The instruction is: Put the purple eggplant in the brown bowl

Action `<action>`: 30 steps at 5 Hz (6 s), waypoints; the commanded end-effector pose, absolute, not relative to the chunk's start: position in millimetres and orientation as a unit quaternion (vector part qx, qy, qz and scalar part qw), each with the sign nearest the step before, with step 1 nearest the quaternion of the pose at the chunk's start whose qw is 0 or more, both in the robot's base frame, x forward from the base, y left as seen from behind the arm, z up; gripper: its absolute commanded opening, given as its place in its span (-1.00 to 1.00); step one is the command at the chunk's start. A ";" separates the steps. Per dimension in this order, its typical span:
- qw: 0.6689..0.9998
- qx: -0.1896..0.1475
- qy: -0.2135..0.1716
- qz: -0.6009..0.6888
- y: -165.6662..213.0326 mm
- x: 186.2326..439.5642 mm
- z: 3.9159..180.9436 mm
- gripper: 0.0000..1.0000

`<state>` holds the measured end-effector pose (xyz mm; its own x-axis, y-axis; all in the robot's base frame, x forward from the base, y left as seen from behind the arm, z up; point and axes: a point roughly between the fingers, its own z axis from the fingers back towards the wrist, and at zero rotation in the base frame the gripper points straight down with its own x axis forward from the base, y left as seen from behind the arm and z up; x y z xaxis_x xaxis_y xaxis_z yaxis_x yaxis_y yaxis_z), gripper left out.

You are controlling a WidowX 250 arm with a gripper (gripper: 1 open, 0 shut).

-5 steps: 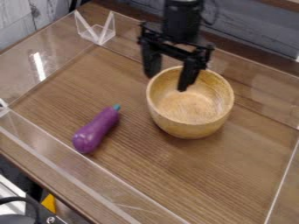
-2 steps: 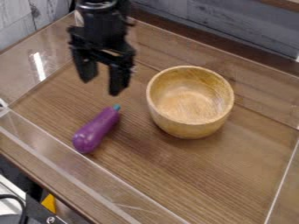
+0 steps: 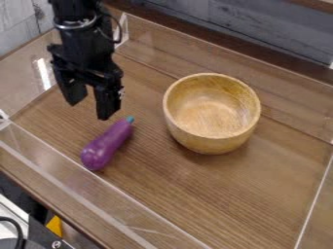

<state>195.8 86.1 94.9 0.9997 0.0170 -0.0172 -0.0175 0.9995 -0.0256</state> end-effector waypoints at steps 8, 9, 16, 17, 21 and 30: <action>0.998 -0.034 -0.048 0.005 84.0 198.3 55.4 1.00; 0.998 -0.038 -0.055 0.006 83.4 198.7 50.3 1.00; 0.995 -0.067 -0.073 0.018 67.3 211.8 52.2 -1.00; 0.995 -0.069 -0.075 0.017 59.8 218.2 63.0 -1.00; 0.993 -0.075 -0.095 -0.007 -14.5 286.8 89.8 -1.00; 0.992 -0.078 -0.094 -0.034 -45.0 306.2 79.7 -1.00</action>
